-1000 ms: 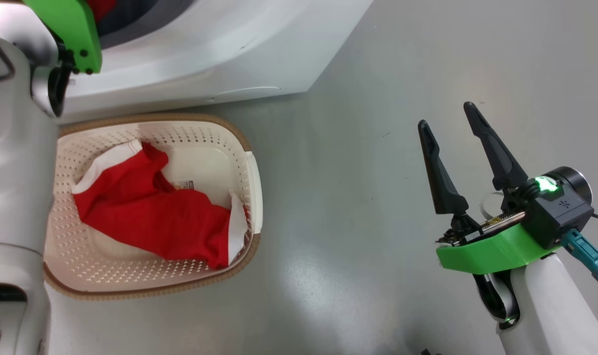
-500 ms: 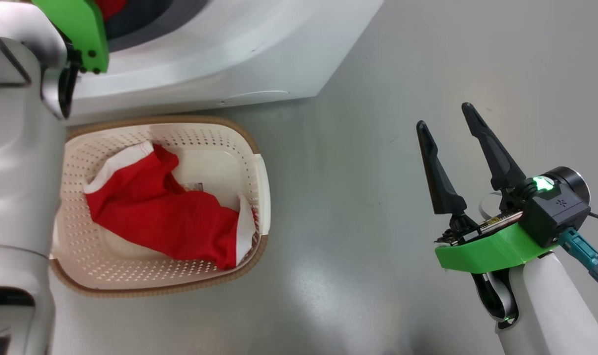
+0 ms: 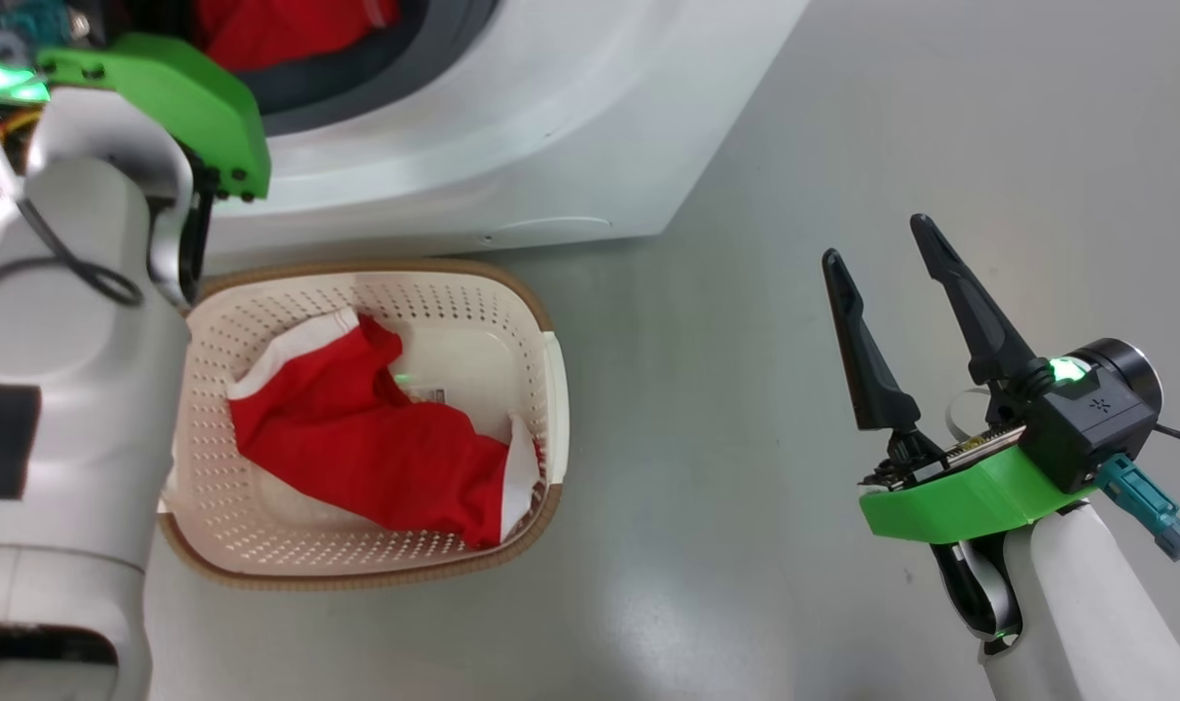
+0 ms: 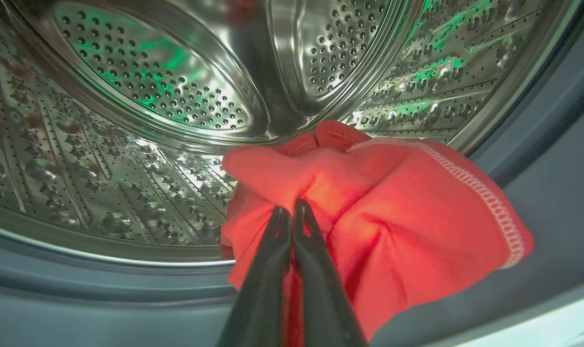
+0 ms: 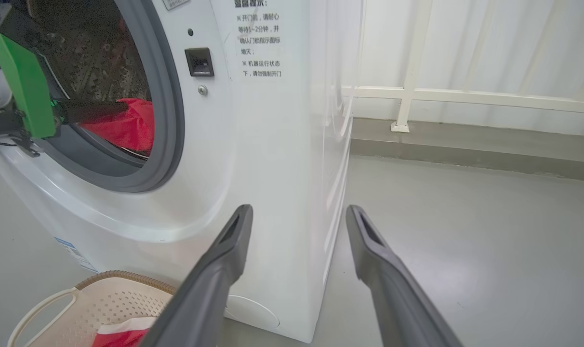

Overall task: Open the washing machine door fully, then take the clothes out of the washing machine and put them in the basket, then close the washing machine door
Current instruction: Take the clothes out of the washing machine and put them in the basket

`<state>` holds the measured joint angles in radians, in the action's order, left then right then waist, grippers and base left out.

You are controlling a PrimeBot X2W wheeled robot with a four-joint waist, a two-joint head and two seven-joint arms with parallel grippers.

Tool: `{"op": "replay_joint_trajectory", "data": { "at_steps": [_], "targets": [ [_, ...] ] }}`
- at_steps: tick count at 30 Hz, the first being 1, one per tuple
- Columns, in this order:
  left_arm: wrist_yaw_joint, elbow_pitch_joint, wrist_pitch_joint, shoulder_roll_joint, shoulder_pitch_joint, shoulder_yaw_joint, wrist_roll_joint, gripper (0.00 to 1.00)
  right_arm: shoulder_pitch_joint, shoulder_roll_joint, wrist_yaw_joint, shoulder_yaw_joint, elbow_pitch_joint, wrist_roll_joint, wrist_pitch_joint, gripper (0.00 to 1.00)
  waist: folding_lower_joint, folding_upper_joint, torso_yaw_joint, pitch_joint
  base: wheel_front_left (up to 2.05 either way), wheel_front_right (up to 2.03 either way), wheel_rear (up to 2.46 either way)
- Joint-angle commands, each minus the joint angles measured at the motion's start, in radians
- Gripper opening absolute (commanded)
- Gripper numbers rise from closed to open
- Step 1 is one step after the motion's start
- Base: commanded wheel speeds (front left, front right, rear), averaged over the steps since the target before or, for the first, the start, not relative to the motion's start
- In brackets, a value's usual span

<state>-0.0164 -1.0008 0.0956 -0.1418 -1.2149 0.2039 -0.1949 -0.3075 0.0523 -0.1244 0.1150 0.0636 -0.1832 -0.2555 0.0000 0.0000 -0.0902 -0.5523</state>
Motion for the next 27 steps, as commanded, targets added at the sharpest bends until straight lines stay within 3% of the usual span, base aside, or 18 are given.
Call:
{"op": "replay_joint_trajectory", "data": {
  "at_steps": [1, 14, 27],
  "targets": [
    [0.017, 0.046, 0.033, -0.035, 0.027, -0.010, -0.004, 0.00, 0.031, -0.002, -0.006, 0.022, -0.020, 0.009, -0.006, 1.00, 0.0000, 0.0000, 0.016, 0.024, 0.00, 0.00, 0.00],
    [0.043, 0.256, 0.156, -0.035, 0.226, -0.026, -0.029, 0.00, 0.065, -0.002, -0.006, 0.014, -0.010, 0.015, -0.006, 1.00, 0.0000, 0.0000, 0.040, 0.115, 0.00, 0.00, 0.00],
    [0.116, 0.653, 0.160, -0.045, 0.518, -0.044, -0.031, 0.00, 0.098, -0.002, -0.006, 0.019, 0.006, 0.015, -0.006, 1.00, 0.0000, 0.0000, 0.060, 0.214, 0.00, 0.00, 0.00]
  ]
}}
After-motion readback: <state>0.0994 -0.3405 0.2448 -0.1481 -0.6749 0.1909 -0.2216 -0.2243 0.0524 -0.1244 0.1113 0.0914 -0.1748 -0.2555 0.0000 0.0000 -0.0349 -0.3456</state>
